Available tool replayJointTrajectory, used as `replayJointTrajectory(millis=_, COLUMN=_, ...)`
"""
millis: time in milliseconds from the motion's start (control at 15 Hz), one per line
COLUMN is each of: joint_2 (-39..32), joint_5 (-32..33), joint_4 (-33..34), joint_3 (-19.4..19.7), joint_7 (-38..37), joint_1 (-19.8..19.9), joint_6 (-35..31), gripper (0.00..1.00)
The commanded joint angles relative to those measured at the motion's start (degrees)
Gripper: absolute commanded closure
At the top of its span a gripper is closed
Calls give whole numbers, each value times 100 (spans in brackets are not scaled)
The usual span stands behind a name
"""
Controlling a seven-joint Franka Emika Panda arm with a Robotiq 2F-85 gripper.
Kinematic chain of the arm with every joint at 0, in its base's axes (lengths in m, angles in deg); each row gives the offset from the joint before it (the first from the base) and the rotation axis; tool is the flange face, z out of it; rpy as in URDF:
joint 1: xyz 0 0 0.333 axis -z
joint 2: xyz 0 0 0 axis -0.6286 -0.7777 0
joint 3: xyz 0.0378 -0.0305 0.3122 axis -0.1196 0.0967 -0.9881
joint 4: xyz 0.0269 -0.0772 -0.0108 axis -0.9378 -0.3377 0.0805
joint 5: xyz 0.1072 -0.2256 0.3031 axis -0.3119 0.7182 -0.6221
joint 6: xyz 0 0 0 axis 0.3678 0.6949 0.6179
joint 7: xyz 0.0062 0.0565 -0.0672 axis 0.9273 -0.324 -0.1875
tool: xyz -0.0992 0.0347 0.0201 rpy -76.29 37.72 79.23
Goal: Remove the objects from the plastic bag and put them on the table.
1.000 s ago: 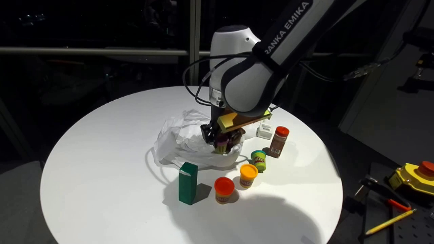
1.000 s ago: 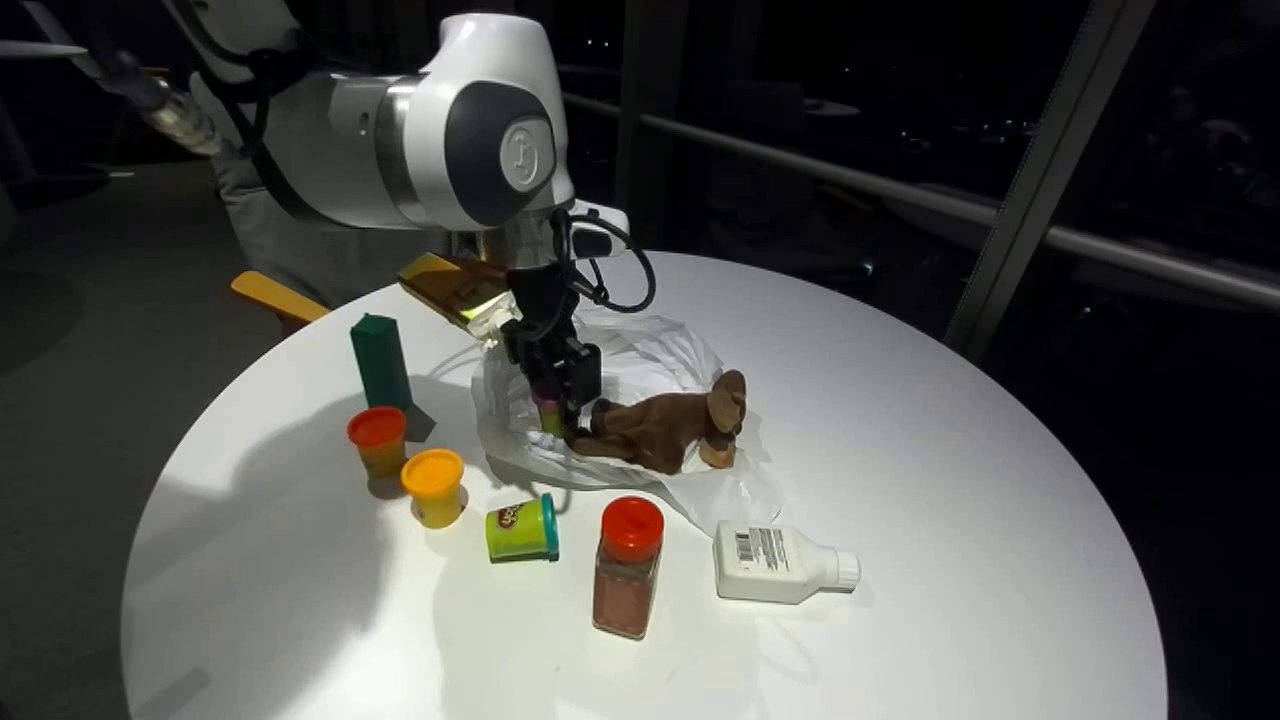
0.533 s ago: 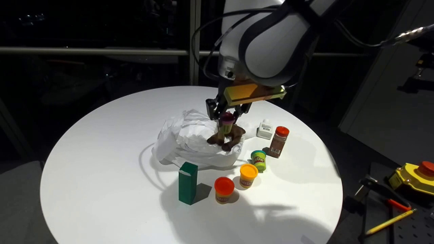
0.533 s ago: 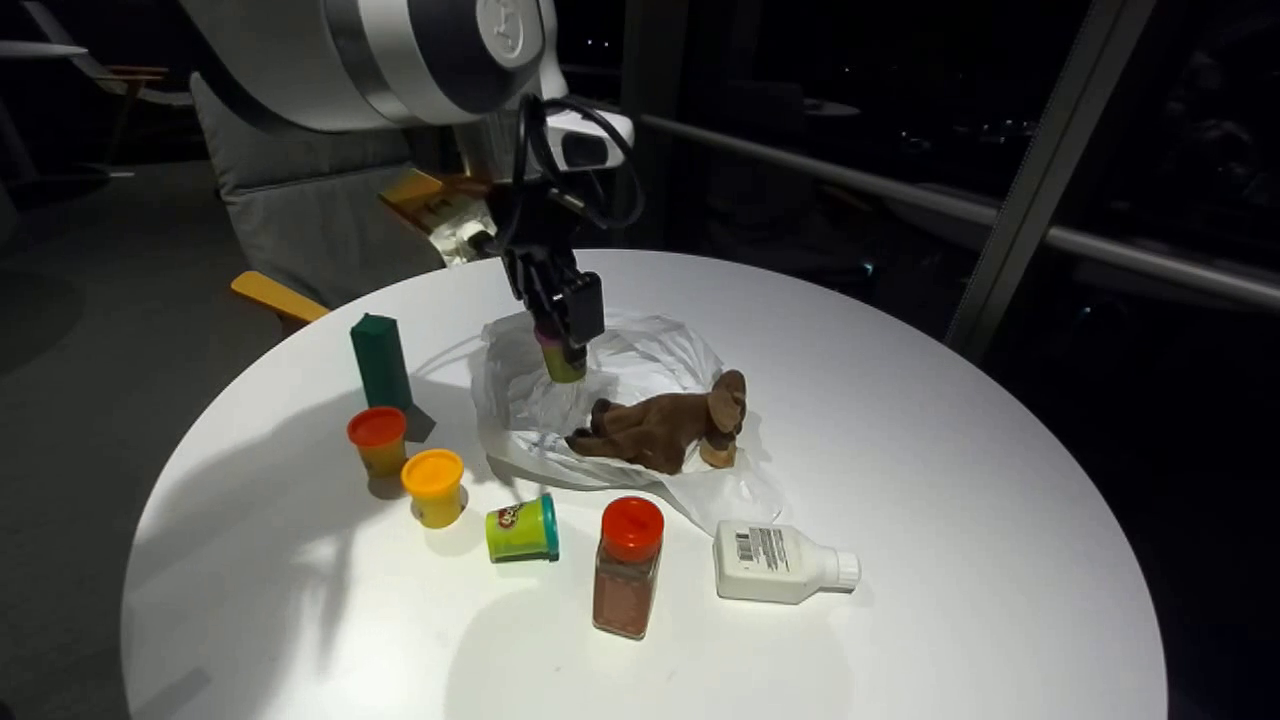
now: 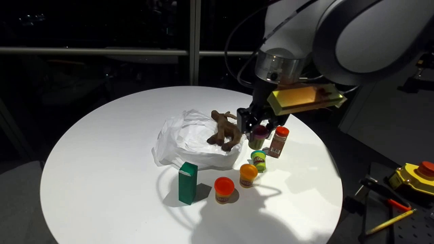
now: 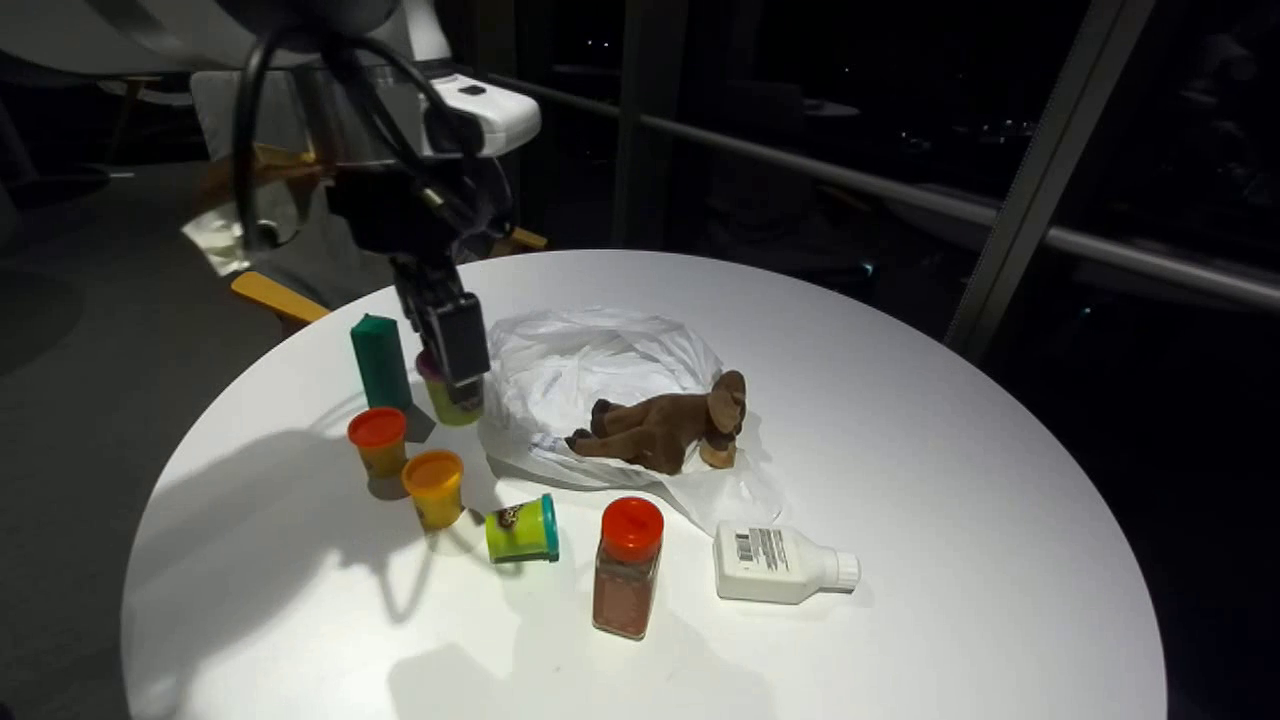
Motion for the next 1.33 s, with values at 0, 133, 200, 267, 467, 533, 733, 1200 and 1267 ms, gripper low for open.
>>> replayJointTrajectory(millis=0, joint_2=331, joint_5=-159, joint_4=-755, joint_3=-529, joint_7=-148, joint_1=447, joint_6=-686, gripper=75)
replayJointTrajectory(millis=133, joint_2=6, joint_5=-223, joint_4=-801, joint_3=-656, joint_7=-260, joint_1=564, joint_6=-1017, gripper=75)
replayJointTrajectory(millis=200, joint_2=-196, joint_5=-365, joint_4=-796, joint_3=-730, joint_7=-202, joint_1=621, joint_6=-1188, gripper=75)
replayJointTrajectory(millis=267, joint_2=-359, joint_5=-426, joint_4=-799, joint_3=-743, joint_7=-195, joint_1=647, joint_6=-1320, gripper=75)
replayJointTrajectory(millis=467, joint_2=-742, joint_5=-356, joint_4=-731, joint_3=-557, joint_7=-288, joint_1=503, joint_6=-1400, gripper=75)
replayJointTrajectory(millis=533, joint_2=-825, joint_5=-372, joint_4=-730, joint_3=-517, joint_7=-254, joint_1=455, joint_6=-1425, gripper=75)
replayJointTrajectory(millis=733, joint_2=-904, joint_5=-477, joint_4=-805, joint_3=-521, joint_7=-85, joint_1=435, joint_6=-1480, gripper=75)
replayJointTrajectory(millis=1200, joint_2=-1353, joint_5=-493, joint_4=-678, joint_3=-261, joint_7=226, joint_1=206, joint_6=-2109, gripper=75)
replayJointTrajectory(millis=1267, joint_2=-1435, joint_5=-527, joint_4=-649, joint_3=-202, joint_7=315, joint_1=147, joint_6=-2156, gripper=75)
